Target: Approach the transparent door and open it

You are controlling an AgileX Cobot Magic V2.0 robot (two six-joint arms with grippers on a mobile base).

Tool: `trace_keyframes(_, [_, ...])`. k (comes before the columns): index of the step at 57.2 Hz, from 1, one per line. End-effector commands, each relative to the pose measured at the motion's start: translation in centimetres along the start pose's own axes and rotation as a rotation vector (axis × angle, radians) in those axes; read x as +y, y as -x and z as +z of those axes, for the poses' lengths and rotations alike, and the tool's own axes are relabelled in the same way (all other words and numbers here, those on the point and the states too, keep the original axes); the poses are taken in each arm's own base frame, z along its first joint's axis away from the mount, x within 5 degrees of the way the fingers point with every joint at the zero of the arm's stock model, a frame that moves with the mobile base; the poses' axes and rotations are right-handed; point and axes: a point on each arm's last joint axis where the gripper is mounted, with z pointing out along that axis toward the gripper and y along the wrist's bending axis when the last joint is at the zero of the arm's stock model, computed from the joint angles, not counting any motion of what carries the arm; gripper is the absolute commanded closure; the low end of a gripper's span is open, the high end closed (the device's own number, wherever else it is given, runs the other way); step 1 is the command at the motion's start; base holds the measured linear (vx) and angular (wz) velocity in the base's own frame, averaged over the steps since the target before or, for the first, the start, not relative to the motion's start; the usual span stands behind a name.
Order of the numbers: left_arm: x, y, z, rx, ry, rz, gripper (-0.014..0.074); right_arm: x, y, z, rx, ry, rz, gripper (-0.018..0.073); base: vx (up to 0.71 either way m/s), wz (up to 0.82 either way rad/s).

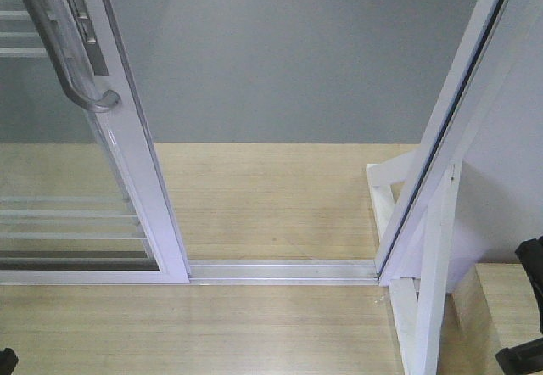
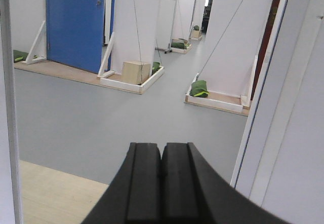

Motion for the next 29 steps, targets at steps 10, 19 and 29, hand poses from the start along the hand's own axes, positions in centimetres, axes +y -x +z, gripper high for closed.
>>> trace_keyframes(10, [0.0, 1.49, -0.34, -0.119, -0.003, -0.019, 0.0594, -0.14, 0.83, -0.15, -0.102, -0.021, -0.01, 0.0561, 0.0, 0.0])
trace_keyframes(19, [0.0, 1.49, -0.34, -0.119, -0.003, -0.019, 0.0594, -0.14, 0.83, -0.15, -0.102, -0.021, -0.01, 0.0561, 0.0, 0.0])
trace_keyframes(29, [0.0, 1.49, -0.34, -0.119, -0.003, -0.019, 0.0594, -0.14, 0.83, -0.15, -0.102, -0.021, -0.01, 0.0561, 0.0, 0.0])
